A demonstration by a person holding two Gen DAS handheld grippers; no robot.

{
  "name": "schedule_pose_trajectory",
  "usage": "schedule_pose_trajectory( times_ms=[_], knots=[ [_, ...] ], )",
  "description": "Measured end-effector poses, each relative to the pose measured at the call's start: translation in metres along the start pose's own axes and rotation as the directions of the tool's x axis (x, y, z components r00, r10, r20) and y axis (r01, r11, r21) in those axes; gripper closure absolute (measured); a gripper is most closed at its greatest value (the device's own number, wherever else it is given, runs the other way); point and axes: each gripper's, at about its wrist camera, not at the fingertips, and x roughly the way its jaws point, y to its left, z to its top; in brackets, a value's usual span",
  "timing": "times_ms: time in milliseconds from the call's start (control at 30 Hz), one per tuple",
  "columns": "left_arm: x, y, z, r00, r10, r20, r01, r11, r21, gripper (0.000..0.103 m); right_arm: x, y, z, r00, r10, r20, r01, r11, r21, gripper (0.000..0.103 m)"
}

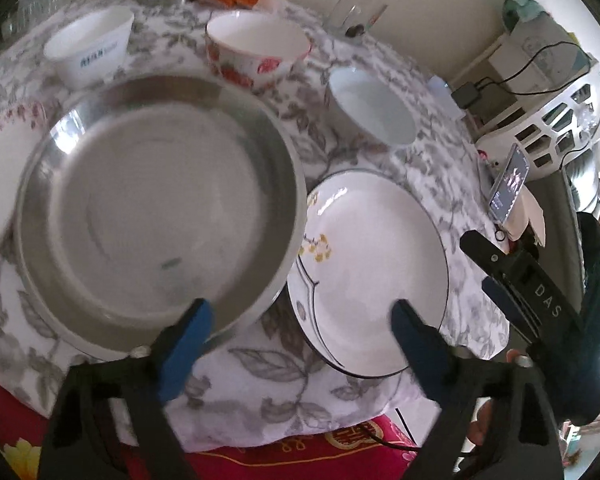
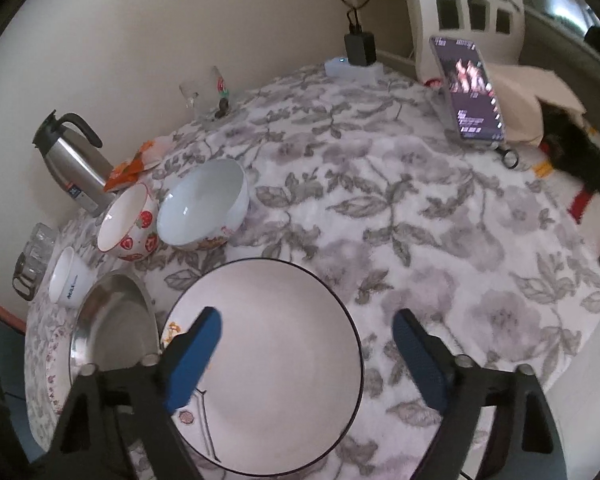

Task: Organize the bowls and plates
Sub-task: 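Grasp the yellow-blossom white plate rim with the right gripper while the left gripper grasps it too, then lift the yellow-blossom plate with both grippers and carry it toward the steel tray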

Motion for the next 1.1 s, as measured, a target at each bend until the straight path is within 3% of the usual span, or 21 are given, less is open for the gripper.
schedule_pose_trajectory(
  times_ms=[200, 333, 467, 633, 767, 933, 1100],
  knots=[
    [0.009, -0.002, -0.01, 1.0, 0.021, 0.012, -0.021, 0.999, -0.031, 0.034, 0.018, -0.019, -0.003, 0.998, 0.035, -0.053, -0.033, 0.999, 0.032, 0.03],
    [0.006, 0.003, -0.013, 1.0, 0.022, 0.02, -0.02, 0.996, -0.083, 0.045, 0.025, -0.024, -0.005, 0.995, 0.063, -0.075, -0.061, 0.998, 0.036, 0.048],
    [0.004, 0.003, -0.017, 1.0, 0.016, 0.018, -0.014, 0.995, -0.095, 0.055, 0.03, -0.026, -0.008, 0.993, 0.074, -0.095, -0.071, 0.997, 0.042, 0.057],
    [0.007, -0.007, -0.027, 1.0, -0.009, 0.002, 0.009, 0.998, -0.059, 0.068, 0.033, -0.023, -0.011, 0.99, 0.079, -0.114, -0.077, 0.997, 0.02, 0.06],
    [0.019, -0.008, -0.029, 0.998, -0.042, -0.042, 0.039, 0.997, -0.07, 0.069, 0.034, -0.024, -0.012, 0.99, 0.084, -0.112, -0.082, 0.996, 0.022, 0.06],
    [0.038, 0.003, -0.026, 0.991, -0.102, -0.088, 0.087, 0.984, -0.155, 0.071, 0.041, -0.024, -0.012, 0.988, 0.098, -0.12, -0.096, 0.995, 0.023, 0.06],
    [0.045, 0.004, -0.024, 0.994, -0.084, -0.075, 0.071, 0.984, -0.165, 0.076, 0.051, -0.027, -0.009, 0.985, 0.123, -0.12, -0.119, 0.992, 0.037, 0.065]
  ],
)
